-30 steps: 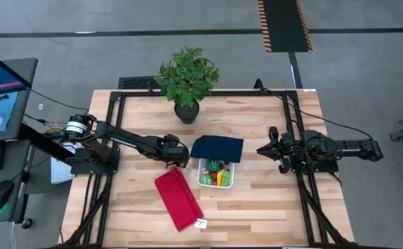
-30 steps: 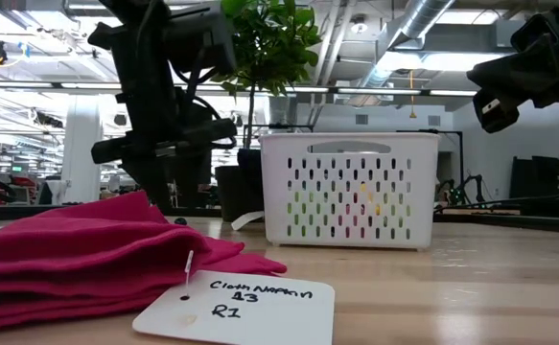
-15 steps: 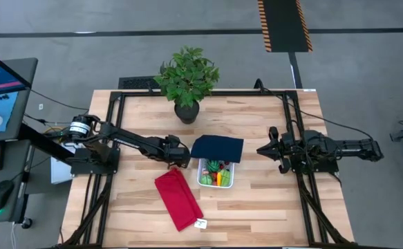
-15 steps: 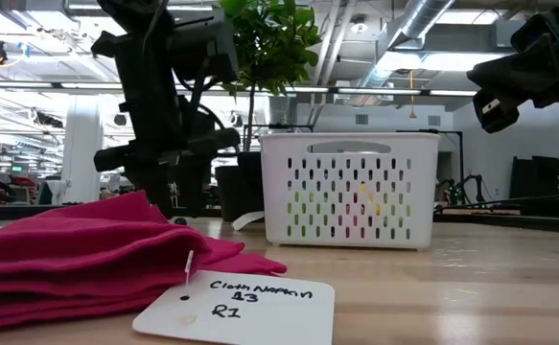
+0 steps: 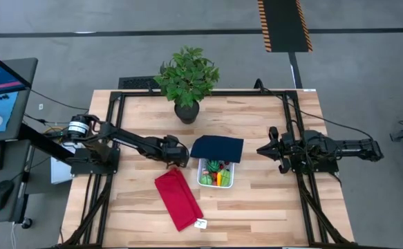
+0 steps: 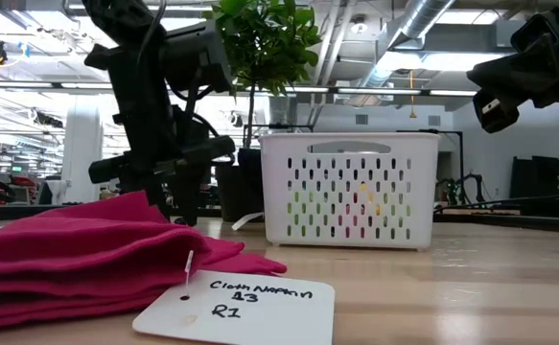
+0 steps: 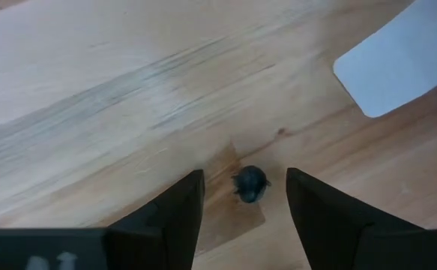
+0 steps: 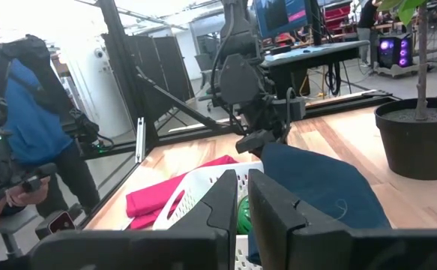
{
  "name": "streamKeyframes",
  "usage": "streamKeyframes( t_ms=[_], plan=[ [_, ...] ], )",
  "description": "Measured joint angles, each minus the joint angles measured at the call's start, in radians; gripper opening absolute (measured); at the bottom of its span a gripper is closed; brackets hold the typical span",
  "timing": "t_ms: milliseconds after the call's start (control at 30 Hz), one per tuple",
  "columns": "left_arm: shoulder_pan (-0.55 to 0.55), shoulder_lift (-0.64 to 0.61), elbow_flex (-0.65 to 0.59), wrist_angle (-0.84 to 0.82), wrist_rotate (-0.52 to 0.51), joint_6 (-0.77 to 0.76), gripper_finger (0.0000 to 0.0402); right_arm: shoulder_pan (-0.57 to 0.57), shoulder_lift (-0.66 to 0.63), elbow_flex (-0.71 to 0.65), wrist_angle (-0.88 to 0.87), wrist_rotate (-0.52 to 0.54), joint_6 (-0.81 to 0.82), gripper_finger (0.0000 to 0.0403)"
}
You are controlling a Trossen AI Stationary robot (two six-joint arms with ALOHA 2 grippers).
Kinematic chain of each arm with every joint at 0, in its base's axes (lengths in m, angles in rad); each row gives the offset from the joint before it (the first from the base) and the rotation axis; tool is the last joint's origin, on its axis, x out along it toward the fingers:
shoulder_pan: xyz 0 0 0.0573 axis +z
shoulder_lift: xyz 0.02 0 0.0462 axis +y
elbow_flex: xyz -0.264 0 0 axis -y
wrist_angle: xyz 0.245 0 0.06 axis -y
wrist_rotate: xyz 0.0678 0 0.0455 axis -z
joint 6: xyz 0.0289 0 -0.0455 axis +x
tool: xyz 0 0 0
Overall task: Pick and placing Produce into tupperware
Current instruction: Put the blueberry into the bin
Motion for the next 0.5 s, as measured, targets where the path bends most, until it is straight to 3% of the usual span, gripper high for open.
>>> streamKeyframes(
  t_ms=[500],
  plan=[
    [0.009,-0.003,-0.007,0.011,0.008,-0.01,0.0185,0.0,0.0,0.0,0.0,0.0,0.0,0.0059]
  ],
)
